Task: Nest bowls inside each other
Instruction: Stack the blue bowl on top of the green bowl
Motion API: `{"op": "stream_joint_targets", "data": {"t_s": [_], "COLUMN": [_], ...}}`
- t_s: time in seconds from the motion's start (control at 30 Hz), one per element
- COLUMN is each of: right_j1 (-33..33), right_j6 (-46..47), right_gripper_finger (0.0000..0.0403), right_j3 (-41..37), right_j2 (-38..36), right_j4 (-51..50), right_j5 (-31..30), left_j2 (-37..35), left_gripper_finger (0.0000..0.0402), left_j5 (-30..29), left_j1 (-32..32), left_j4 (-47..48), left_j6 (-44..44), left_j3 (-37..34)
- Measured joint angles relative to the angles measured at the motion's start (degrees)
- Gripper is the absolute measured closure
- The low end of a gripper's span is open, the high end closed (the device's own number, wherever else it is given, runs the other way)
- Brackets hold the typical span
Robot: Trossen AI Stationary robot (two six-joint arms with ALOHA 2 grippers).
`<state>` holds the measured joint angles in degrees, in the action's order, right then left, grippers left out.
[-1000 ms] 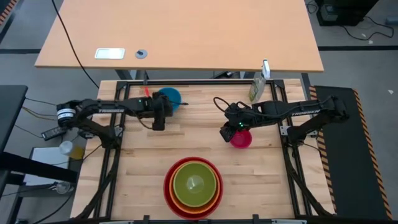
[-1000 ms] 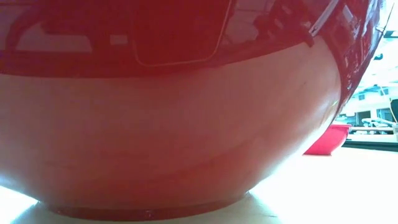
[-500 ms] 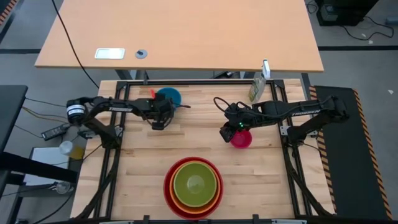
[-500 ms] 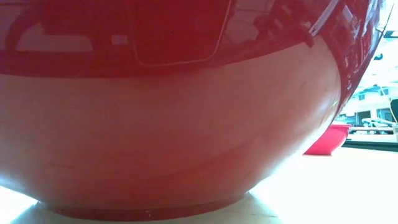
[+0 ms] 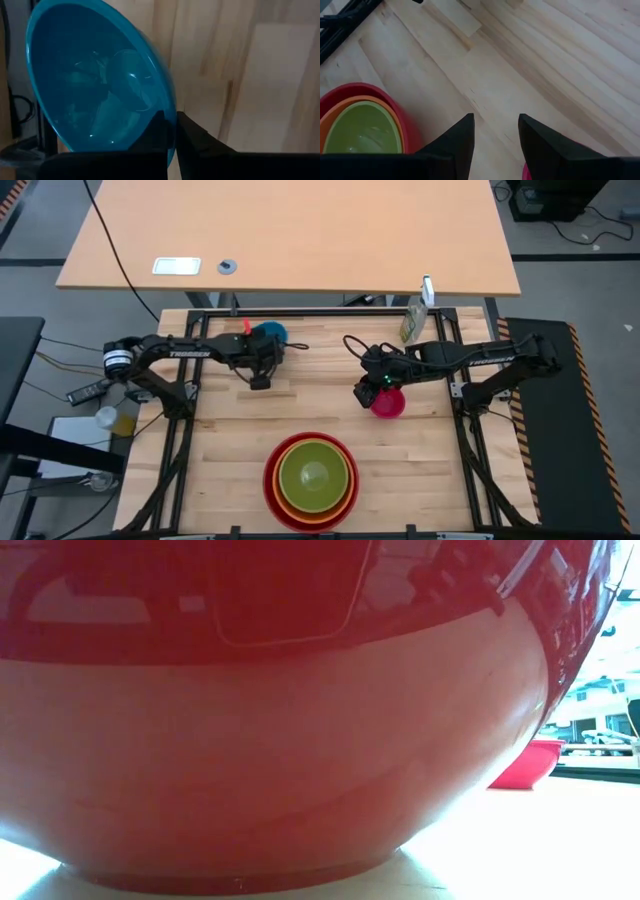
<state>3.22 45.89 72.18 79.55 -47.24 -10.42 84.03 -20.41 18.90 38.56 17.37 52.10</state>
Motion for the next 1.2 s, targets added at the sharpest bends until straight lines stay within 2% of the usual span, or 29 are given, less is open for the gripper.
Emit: {"op": "stream_joint_targets", "data": {"t_s": [0.13, 0.3, 0.43, 0.57, 0.8, 0.97, 1.2], "right_j1": [0.0, -0.4, -2.3, -4.5, -8.6, -11.3, -12.1], "right_j6": [-0.1, 0.2, -0.7, -4.0, -8.1, -9.9, -11.5], "right_gripper_finger": [0.0243, 0.0243, 0.0243, 0.0243, 0.0243, 0.0243, 0.0243], "right_j3": [0.0, 0.0, 0.0, 0.0, 0.0, 0.0, 0.0], "right_j2": [0.0, 0.0, -0.1, -0.4, -0.5, -0.5, -0.5], "right_j4": [0.0, -1.3, -3.7, -3.7, -6.0, -7.8, -8.1], "right_j5": [0.6, 2.2, 3.6, 4.5, 6.0, 8.8, 10.2], "left_j2": [-2.7, -7.9, -11.3, -11.7, -5.9, 0.1, 7.2], "left_gripper_finger": [0.0388, 0.0389, 0.0389, 0.0389, 0.0389, 0.0389, 0.0387], "left_j5": [1.3, 7.7, 14.1, 13.7, 13.4, 14.6, 10.7], "left_j1": [-1.5, -6.0, -12.6, -22.0, -35.2, -43.2, -52.5], "left_j4": [0.7, 4.3, 5.5, 6.0, 5.2, 1.6, -3.7], "left_j6": [-0.7, -7.6, -18.1, -23.8, -28.7, -27.8, -19.0], "left_j3": [0.2, 1.0, 5.0, 12.0, 22.9, 23.6, 23.6]}}
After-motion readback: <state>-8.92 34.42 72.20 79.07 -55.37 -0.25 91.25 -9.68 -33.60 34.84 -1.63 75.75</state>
